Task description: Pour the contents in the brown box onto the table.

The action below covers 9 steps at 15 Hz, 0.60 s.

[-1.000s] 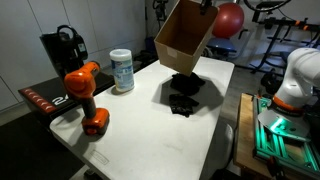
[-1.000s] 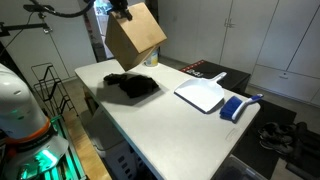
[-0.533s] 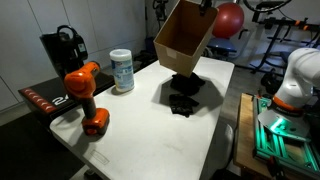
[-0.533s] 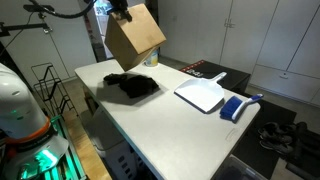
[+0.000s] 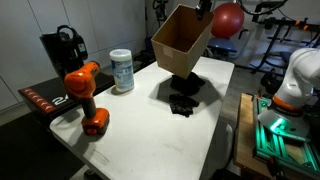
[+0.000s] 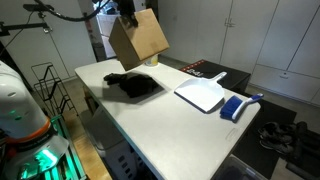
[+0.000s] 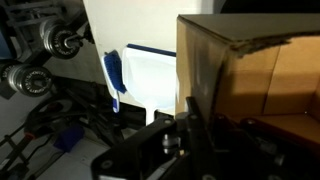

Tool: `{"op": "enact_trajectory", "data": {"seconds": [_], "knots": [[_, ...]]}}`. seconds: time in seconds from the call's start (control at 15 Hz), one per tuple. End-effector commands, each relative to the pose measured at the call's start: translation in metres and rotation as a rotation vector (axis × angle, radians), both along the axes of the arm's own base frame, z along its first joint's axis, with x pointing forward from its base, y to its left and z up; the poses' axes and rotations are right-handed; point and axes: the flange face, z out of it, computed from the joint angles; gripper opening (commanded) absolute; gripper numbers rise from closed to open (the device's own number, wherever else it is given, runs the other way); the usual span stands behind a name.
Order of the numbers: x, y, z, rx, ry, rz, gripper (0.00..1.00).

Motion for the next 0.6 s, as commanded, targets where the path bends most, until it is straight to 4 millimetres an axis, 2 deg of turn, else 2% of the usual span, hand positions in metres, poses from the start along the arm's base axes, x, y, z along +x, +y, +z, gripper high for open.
{"op": "enact_trajectory", "data": {"seconds": [0.0,0.2,0.53], "knots": [[0.031,-0.039,-0.003,0.184,-0.013,0.012,0.01],[0.052,-0.075,-0.015,0.256,-0.045,0.016,0.01],[0.076,-0.110,-0.044,0.374,0.002,0.031,0.01]]}}
